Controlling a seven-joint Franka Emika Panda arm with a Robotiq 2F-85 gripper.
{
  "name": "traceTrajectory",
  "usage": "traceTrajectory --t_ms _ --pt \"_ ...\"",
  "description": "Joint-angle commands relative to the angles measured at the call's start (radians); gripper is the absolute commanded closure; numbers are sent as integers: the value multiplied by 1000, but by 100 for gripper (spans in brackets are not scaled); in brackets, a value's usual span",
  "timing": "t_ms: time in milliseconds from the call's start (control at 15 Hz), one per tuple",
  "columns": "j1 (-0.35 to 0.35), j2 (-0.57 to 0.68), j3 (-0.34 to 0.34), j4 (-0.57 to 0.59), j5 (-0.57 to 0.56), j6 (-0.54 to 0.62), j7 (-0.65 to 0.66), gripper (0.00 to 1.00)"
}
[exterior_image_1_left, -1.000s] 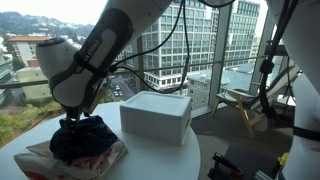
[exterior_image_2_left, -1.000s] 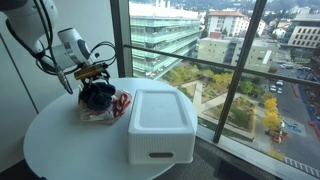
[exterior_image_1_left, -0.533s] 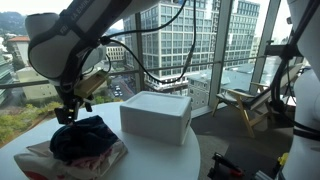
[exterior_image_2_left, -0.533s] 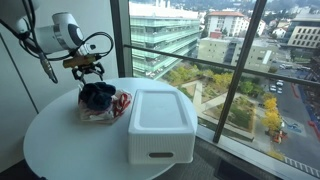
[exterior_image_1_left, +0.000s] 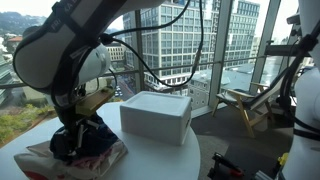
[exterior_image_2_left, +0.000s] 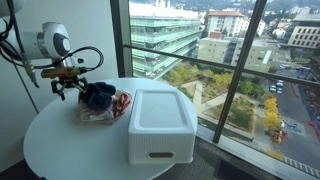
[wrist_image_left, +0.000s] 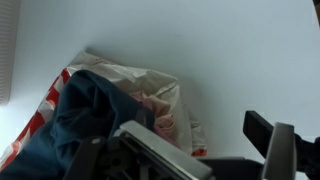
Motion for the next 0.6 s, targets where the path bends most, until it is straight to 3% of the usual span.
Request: traceTrajectory --t_ms 0,67,133,533 --pt "-7 -30 35 -107 47 67 -17 0" --pt "10 -38 27 -130 2 129 8 0" --pt "2 1 22 -74 15 56 0 0" --pt "5 37 26 -95 34 99 16 0"
